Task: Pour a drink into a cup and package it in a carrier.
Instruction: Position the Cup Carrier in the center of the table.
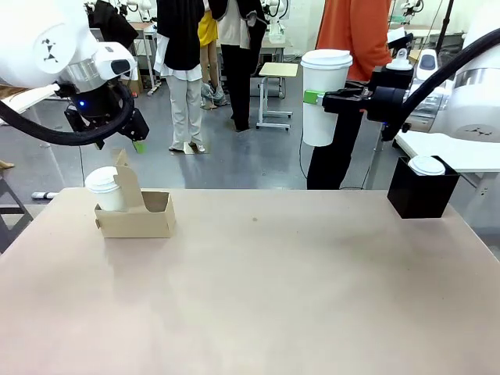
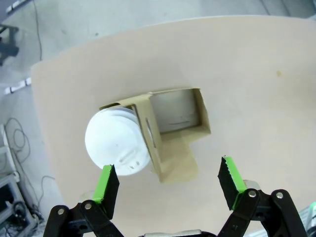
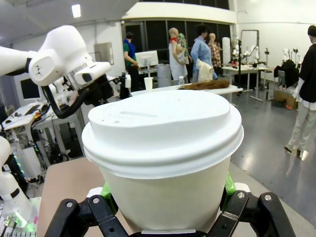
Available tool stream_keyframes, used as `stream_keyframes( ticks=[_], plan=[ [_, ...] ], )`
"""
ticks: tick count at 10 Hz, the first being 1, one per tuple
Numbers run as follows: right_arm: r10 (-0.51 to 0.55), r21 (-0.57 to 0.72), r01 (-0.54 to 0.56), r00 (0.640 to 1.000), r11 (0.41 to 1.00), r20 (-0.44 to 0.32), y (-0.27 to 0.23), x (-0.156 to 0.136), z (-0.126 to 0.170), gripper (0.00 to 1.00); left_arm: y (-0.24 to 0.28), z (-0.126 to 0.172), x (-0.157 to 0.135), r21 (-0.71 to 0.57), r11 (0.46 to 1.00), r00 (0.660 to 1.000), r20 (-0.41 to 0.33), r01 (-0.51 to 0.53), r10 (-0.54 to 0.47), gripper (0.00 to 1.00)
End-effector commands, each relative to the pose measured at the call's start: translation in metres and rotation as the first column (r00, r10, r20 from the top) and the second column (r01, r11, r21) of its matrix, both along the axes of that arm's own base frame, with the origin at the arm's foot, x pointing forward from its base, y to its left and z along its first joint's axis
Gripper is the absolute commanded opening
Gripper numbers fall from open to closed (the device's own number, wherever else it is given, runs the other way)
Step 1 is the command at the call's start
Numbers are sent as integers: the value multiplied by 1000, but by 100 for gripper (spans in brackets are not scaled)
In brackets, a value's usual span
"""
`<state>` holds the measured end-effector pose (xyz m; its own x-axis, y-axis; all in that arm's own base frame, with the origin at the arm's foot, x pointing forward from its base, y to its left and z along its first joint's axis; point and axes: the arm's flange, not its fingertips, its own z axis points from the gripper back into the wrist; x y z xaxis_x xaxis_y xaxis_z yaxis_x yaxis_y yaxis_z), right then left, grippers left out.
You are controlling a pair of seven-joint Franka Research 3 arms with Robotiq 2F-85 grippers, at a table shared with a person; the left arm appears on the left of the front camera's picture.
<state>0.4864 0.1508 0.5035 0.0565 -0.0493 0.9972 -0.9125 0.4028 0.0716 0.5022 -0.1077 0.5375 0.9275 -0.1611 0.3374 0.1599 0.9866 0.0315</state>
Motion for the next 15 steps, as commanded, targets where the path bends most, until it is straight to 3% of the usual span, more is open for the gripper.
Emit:
stream_keyframes(
  ticks=[1,5,6,7,8,9,10,15],
  plan=[
    [-5,2,5,1000,1000,11,3,2,4,89,1,-5,13,26,997,997,-11,-71,71,100],
    [-5,2,5,1000,1000,11,3,2,4,89,13,-21,25,13,994,994,-38,-104,105,100],
    [-5,2,5,1000,1000,11,3,2,4,89,16,-22,29,-1,993,993,-38,-115,115,40],
    [-5,2,5,1000,1000,11,3,2,4,89,18,-24,30,-1,991,990,-46,-135,135,40],
    [-5,2,5,1000,1000,11,3,2,4,89,19,-27,32,1,989,988,-51,-148,147,0],
    [-5,2,5,1000,1000,11,3,2,4,89,19,-29,33,-3,989,987,-54,-151,151,36],
    [-5,2,5,1000,1000,11,3,2,4,89,18,-31,34,2,988,986,-57,-156,155,0],
    [-5,2,5,1000,1000,11,3,2,4,89,11,-35,36,-4,990,988,-66,-142,141,0]
  ],
)
